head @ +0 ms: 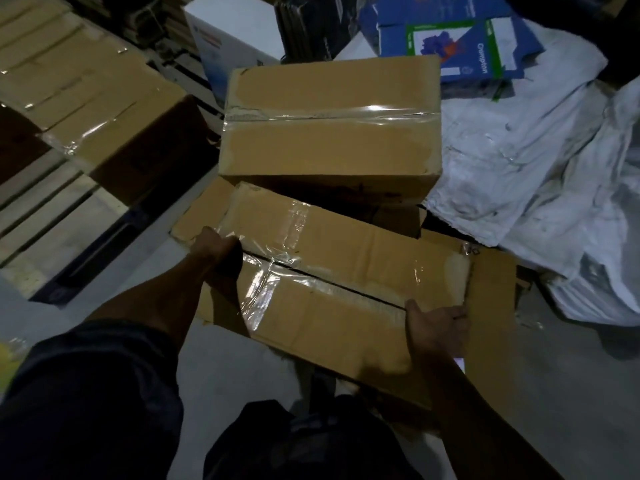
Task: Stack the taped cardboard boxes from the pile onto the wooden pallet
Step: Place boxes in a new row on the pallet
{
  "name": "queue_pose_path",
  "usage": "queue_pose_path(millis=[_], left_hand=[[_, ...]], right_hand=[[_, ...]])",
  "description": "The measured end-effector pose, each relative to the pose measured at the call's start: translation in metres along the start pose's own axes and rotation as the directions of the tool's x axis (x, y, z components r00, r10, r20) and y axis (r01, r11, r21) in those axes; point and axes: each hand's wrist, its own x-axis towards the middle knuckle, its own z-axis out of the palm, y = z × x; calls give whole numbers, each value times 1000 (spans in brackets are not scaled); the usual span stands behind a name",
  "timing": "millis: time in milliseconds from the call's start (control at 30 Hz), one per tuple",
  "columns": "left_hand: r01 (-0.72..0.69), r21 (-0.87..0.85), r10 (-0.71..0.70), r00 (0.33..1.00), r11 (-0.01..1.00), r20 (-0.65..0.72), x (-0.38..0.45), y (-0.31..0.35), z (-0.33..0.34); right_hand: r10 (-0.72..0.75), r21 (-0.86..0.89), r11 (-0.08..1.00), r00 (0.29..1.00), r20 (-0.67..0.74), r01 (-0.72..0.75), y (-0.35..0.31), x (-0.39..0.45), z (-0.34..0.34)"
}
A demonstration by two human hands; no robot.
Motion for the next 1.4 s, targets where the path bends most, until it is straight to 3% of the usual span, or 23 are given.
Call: queue_pose_path(millis=[267,433,567,733,833,1000,1133,1267,1400], left_hand=[[-219,246,245,966,944,-80,-28,-37,8],[-293,216,310,950,931,-47,-67,-59,23],[-271,107,282,953,957,-106,-108,-76,42],[-56,-260,2,979,964,-202,-151,-85,83],[130,-513,-235,961,848,-146,-164,-74,108],[296,-819,-456,889,491,47,-167,-51,153],[304,-894,-446,885,329,137,-177,-40,179],[224,-965,-450,882,137,141,-181,-32,195],[181,-983,-459,876,36,145,-180,-32,207]], right_hand=[[-21,-11,1000,1000,5,21,-1,-20,-4],[-238,-128,963,971,0,236,0,-53,-2],[-532,-201,813,837,128,547,-24,-79,-1],[-733,-213,577,615,290,789,-82,-63,2],[-780,-233,470,524,341,851,-115,-41,2],[-805,-285,346,439,400,894,-146,-1,5],[-771,-265,313,407,489,912,-165,17,16],[-726,-259,286,385,570,923,-181,28,18],[-695,-233,300,379,611,925,-185,33,18]])
